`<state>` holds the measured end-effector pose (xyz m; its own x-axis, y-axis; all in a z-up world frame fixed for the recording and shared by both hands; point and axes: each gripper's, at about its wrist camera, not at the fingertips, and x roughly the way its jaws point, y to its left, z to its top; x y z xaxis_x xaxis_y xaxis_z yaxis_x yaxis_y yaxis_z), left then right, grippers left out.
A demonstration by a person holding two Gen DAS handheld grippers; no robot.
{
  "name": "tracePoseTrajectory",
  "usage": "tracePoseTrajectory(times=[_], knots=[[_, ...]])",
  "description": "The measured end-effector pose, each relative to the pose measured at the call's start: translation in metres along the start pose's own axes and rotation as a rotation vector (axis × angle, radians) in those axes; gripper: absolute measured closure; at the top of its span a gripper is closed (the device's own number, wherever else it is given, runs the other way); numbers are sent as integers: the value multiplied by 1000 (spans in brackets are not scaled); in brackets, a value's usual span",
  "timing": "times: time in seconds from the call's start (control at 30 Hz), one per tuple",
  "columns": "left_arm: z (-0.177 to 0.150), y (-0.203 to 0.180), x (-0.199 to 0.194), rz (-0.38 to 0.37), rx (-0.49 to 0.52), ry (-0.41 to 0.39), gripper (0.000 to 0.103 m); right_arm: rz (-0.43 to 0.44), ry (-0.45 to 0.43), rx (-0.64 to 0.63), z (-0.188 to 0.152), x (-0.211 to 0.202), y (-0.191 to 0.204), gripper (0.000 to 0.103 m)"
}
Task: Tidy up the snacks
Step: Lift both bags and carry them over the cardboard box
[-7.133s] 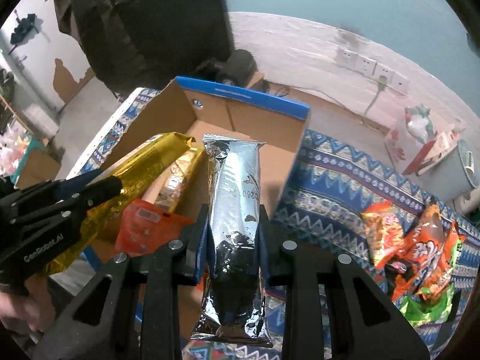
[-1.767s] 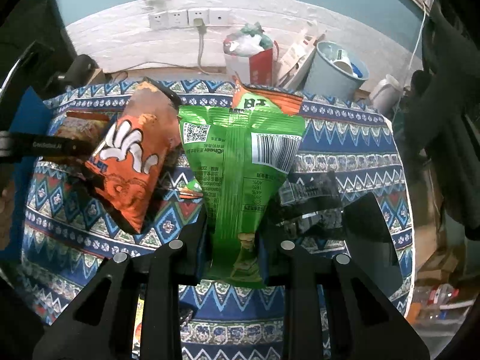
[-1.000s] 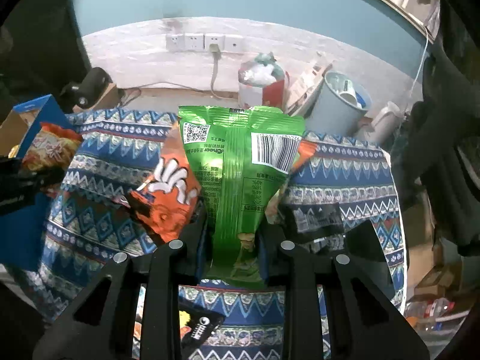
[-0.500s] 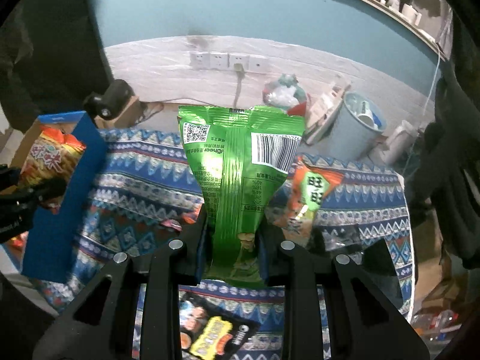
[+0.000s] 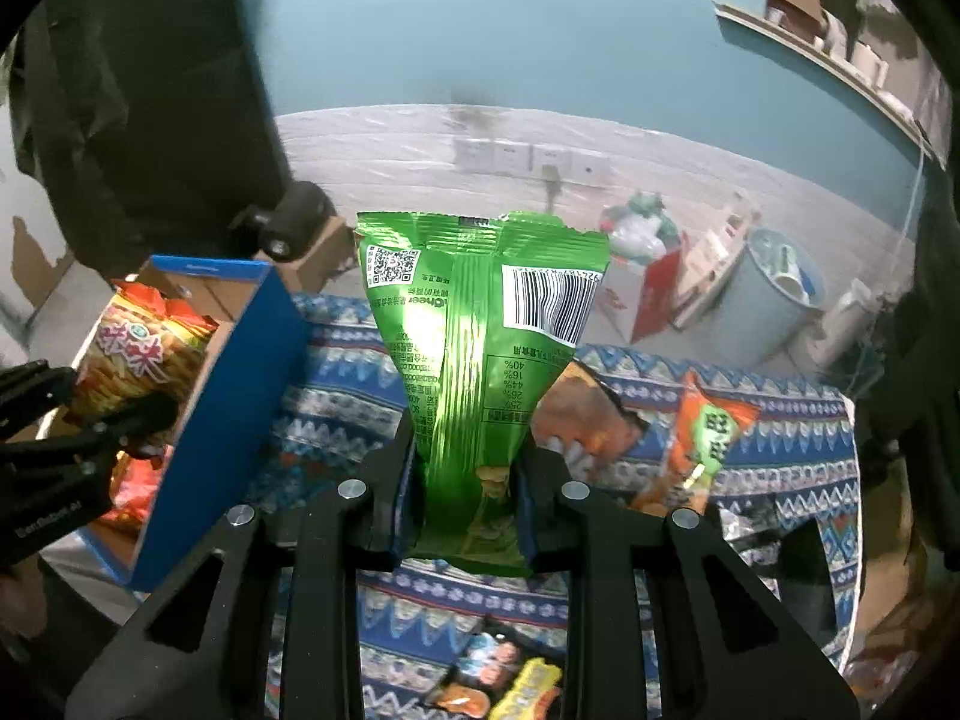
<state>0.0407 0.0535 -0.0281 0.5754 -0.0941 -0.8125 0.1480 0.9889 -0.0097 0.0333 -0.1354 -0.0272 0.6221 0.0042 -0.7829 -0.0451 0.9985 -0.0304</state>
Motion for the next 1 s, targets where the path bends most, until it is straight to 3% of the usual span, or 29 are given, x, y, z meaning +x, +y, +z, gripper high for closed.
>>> tracePoseTrajectory(times=[0.47, 1.0], knots=[[-11, 55, -11, 41, -88, -24, 60, 66, -5, -57, 22, 12, 57, 79], [-34, 121, -8, 94, -215, 15, 60, 152, 7, -136, 44, 29, 135, 78]])
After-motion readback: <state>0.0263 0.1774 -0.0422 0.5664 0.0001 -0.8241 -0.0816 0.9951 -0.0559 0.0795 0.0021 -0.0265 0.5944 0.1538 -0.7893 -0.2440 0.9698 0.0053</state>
